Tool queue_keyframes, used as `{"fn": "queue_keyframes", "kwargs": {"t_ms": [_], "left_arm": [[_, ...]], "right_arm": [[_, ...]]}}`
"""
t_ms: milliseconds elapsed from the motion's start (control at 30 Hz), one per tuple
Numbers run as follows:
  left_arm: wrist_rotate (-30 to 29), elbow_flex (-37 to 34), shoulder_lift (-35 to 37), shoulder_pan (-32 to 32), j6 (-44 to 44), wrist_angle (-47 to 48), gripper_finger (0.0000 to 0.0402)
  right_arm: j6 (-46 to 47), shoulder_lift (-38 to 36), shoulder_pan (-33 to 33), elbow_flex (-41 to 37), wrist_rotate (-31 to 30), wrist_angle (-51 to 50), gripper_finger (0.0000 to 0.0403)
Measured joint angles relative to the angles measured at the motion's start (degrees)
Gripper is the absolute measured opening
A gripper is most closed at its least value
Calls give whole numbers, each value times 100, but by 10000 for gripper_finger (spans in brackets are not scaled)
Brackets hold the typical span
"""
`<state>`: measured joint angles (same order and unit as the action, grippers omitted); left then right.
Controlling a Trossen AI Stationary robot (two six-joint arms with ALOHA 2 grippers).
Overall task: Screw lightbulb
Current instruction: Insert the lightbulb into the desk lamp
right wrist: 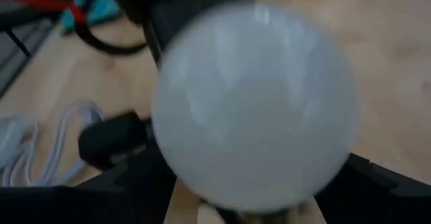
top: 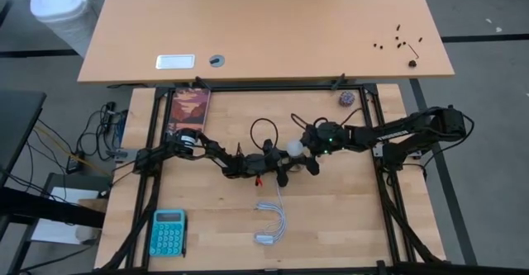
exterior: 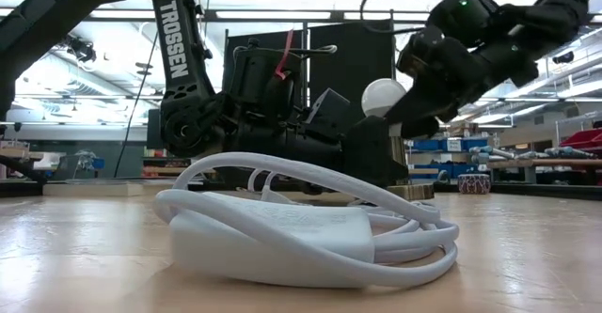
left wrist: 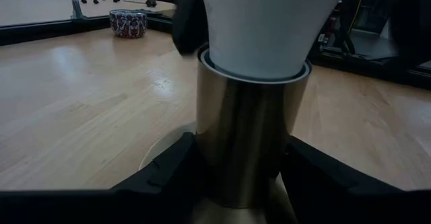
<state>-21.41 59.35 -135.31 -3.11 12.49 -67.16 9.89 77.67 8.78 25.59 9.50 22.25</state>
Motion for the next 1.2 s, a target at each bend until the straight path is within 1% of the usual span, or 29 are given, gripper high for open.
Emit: {"fn": "queue_keyframes", "kwargs": {"t_ms": [133, 467, 633, 800, 900, 1000, 1200], "left_arm": [[0, 0, 0, 0, -1, -1, 198], [2, 0, 0, 0, 0, -17, 198], [2, 0, 0, 0, -9, -13, 198], [4, 0, 0, 0, -2, -8, 198], [2, 0, 0, 0, 30, -21, 198], [-2, 0, 0, 0, 44, -17, 198], [-143, 4, 0, 0, 74, -15, 198]], "right_arm": [[-173, 0, 35, -143, -64, 650, 307], [-570, 21, 85, -162, -85, 778, 307], [-592, 454, 103, -162, -109, 956, 307], [-516, 930, 102, -164, -71, 1867, 307], [-516, 1101, 101, -162, -164, 2289, 307], [-540, 1137, 106, -162, -232, 2323, 307], [-660, 1137, 111, -162, -582, 2256, 307]]}}
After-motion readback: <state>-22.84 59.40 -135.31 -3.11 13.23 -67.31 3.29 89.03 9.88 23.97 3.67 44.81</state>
